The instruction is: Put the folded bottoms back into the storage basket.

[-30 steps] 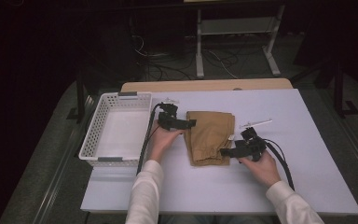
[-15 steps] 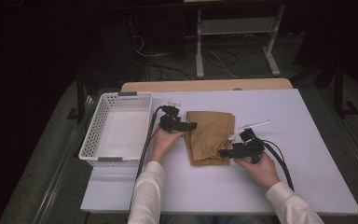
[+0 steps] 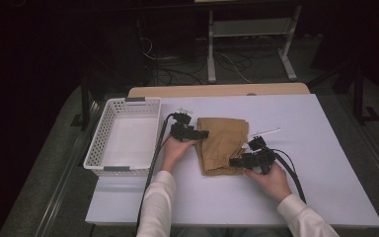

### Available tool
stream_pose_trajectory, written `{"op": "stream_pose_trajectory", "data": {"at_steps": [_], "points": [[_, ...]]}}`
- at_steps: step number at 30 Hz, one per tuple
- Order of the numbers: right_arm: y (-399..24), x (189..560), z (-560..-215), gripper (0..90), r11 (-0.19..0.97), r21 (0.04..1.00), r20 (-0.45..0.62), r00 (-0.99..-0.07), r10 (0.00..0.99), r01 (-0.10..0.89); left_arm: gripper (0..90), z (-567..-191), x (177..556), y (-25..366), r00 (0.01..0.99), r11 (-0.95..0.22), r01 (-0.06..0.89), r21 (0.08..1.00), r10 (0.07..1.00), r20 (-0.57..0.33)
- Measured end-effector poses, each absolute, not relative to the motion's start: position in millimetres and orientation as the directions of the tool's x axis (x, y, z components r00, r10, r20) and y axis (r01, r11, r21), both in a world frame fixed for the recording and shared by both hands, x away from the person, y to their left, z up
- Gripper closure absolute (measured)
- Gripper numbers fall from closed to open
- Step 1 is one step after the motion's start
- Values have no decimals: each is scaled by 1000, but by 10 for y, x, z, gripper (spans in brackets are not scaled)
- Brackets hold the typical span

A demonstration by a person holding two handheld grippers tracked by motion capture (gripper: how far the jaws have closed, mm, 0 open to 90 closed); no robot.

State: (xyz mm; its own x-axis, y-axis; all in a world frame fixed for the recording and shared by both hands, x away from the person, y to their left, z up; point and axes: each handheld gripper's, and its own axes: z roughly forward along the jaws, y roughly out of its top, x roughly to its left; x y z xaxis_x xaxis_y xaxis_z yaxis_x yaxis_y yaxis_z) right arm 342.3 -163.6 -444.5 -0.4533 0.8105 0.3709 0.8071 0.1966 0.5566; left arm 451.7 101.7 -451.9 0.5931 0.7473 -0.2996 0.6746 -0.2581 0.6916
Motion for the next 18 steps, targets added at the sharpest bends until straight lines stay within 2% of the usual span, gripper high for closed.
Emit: {"op": "stream_pose_trajectory", "data": {"at_steps": [4,7,11,15,18], "points": [[-1610,3418,-4443,484,176,550,373,-429,823,816,412,-4514,4512,992,595,-269,674,689,749,-290],[-1620,3435,-4452,593,174,541,400,-434,807,823,485,-4510,4500,974,602,-285,668,687,751,-274],[-1624,3449,-4462,733,172,533,429,-440,789,829,637,-4506,4496,954,596,-293,665,686,763,-252],[-1653,3452,-4453,798,160,525,450,-432,781,836,786,-4489,4483,922,614,-311,648,695,754,-235],[-1652,3446,-4445,808,167,528,446,-439,780,833,809,-4457,4466,901,635,-341,622,705,746,-199]]}}
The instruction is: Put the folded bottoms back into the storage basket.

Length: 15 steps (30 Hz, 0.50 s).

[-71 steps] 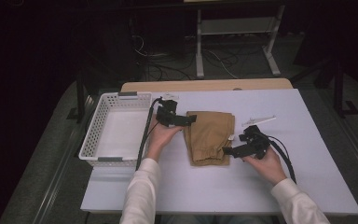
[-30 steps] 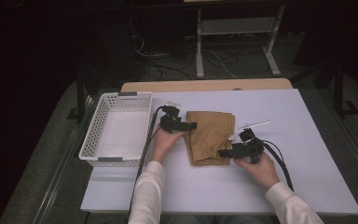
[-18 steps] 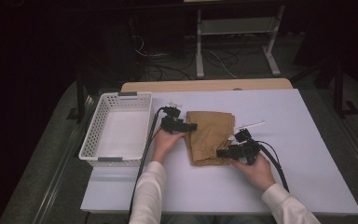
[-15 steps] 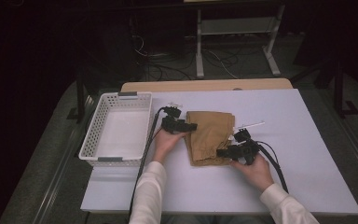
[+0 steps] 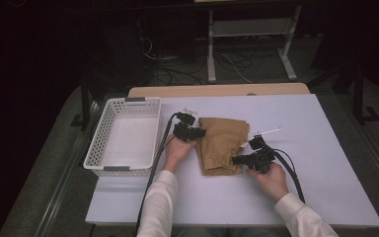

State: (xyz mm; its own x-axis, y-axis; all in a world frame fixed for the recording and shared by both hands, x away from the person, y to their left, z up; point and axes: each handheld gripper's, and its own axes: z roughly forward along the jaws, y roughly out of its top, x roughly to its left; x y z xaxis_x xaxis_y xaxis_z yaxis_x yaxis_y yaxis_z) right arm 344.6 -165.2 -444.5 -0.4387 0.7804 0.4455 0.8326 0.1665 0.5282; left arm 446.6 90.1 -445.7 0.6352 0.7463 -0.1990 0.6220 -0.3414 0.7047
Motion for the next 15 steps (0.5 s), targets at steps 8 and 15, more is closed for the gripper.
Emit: {"op": "stream_pose_trajectory", "data": {"at_steps": [8,15], "points": [[-1669,3433,-4400,818,160,536,460,-445,769,829,823,-4402,4452,924,642,-340,612,713,741,-197],[-1679,3423,-4319,818,156,540,467,-449,761,827,823,-4316,4445,927,657,-365,600,712,733,-178]]}}
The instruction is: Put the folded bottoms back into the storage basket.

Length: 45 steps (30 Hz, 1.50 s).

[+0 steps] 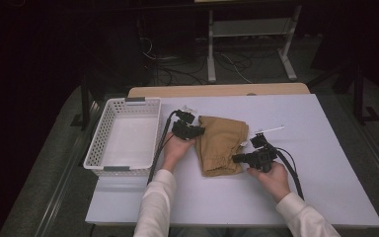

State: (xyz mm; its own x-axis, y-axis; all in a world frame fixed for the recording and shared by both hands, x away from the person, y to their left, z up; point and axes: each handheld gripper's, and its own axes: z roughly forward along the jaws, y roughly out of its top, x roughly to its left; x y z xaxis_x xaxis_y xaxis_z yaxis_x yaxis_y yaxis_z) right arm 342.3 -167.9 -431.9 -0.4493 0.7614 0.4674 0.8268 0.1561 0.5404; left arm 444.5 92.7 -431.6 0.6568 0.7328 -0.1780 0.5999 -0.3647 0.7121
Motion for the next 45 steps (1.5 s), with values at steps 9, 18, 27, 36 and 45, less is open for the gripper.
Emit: {"op": "stream_pose_trajectory", "data": {"at_steps": [9,18,27,36,45], "points": [[-1695,3420,-4184,818,157,554,466,-460,756,818,827,-4181,4436,928,669,-376,585,718,725,-166],[-1716,3409,-4079,818,156,566,463,-469,752,810,827,-4039,4424,919,679,-386,568,727,719,-148],[-1725,3390,-3971,818,156,579,456,-477,752,800,828,-3904,4410,912,689,-397,552,733,712,-134],[-1708,3372,-3915,818,152,598,459,-492,740,787,828,-3805,4390,975,692,-396,542,741,711,-126],[-1631,3368,-3797,818,160,617,451,-513,730,770,828,-3678,4364,1062,690,-393,531,751,715,-114]]}}
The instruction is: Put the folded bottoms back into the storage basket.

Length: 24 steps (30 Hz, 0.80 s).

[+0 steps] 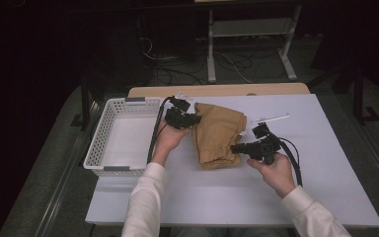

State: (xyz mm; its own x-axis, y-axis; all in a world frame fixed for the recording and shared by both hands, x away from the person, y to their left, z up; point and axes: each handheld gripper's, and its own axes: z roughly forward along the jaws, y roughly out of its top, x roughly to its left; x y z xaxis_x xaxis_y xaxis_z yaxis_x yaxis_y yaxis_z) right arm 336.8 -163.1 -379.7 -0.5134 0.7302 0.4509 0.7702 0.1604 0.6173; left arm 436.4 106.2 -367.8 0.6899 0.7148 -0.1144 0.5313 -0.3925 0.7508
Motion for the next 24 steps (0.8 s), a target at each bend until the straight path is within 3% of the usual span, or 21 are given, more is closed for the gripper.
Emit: {"op": "stream_pose_trajectory", "data": {"at_steps": [24], "points": [[-1426,3365,-3524,817,177,650,439,-555,707,739,828,-3353,4292,1316,683,-377,505,777,725,-92]]}}
